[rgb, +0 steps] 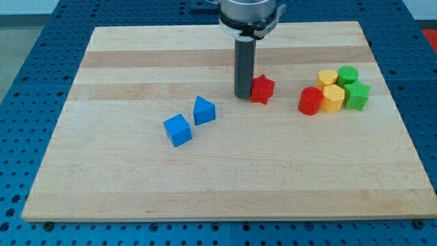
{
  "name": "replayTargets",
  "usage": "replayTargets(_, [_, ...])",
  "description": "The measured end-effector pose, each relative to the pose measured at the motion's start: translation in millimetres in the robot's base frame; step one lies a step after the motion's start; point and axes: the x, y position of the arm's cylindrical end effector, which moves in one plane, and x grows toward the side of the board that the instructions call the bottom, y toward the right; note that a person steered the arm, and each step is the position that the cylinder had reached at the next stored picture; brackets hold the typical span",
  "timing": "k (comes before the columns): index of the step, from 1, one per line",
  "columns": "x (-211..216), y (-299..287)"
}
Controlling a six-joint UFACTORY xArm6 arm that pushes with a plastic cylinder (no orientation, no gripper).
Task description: Slide the red star closer to the red circle
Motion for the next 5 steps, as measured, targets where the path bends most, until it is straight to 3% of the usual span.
replayTargets(5, [-27.6,82.4])
